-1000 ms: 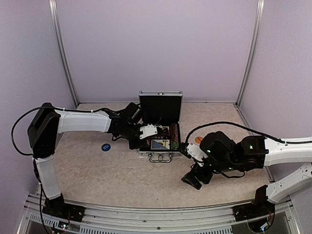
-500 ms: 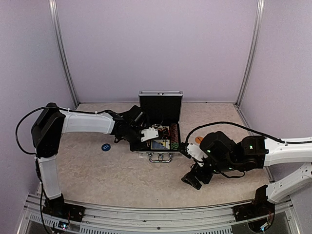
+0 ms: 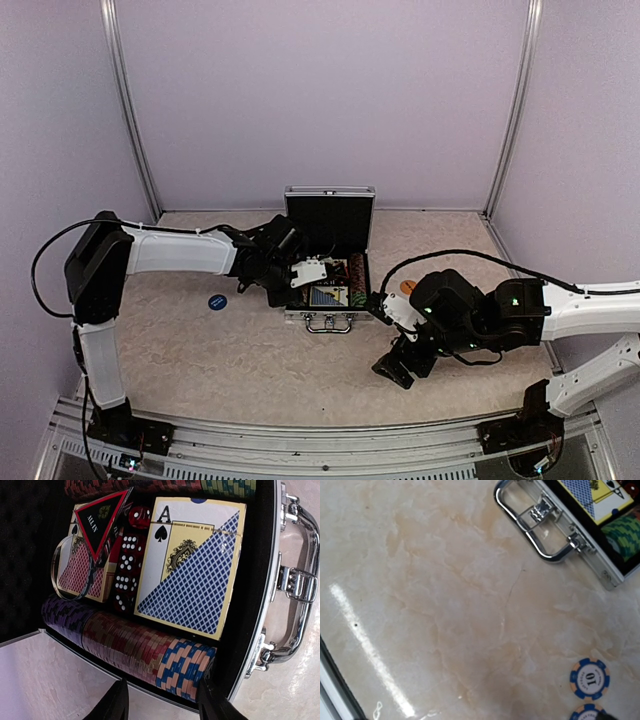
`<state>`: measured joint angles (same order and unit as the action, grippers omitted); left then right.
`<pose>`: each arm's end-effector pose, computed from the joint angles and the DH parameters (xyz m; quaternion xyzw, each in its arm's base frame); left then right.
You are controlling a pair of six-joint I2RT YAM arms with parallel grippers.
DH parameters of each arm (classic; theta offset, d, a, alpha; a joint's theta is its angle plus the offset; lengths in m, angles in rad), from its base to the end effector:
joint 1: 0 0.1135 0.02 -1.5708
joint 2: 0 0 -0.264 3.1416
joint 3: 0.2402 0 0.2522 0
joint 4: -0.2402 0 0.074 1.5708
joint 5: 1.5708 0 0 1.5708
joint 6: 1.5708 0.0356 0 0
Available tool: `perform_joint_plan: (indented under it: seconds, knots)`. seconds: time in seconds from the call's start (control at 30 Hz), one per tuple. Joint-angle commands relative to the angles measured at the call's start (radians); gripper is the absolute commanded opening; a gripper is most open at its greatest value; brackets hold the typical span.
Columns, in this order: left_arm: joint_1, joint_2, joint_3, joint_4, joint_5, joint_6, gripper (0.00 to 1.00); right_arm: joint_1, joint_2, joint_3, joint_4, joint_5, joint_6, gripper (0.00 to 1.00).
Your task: Pack up texas hold em set
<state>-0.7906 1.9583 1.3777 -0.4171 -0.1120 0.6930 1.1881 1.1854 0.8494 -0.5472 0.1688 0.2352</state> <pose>0.2960 -0.2935 0.1818 0.6354 0.7168 0.0399 0.2845 0.0956 0.2214 0.2497 -0.4050 0.8467 0.1592 0.3062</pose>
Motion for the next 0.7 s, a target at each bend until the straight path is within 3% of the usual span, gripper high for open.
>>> perform_joint_plan:
  seconds: [0.0, 0.1, 0.2, 0.33, 0.67]
  knots:
    - [-0.008, 0.008, 0.029, 0.041, -0.061, -0.013, 0.47, -0.006, -0.002, -0.013, 0.015, 0.006, 0.009, 1.00]
    - [-0.016, 0.007, 0.034, 0.032, -0.067, -0.017, 0.49, -0.005, -0.001, -0.013, 0.015, 0.003, 0.015, 1.00]
    - [-0.025, -0.001, 0.035, 0.022, -0.088, -0.036, 0.68, -0.005, 0.002, -0.011, 0.013, -0.003, 0.028, 1.00]
    - [-0.046, -0.024, 0.038, 0.003, -0.149, -0.058, 0.79, -0.008, 0.015, -0.006, 0.012, -0.010, 0.053, 1.00]
    - [-0.059, -0.119, 0.023, 0.018, -0.204, -0.147, 0.90, -0.086, 0.045, 0.003, -0.025, -0.015, 0.155, 1.00]
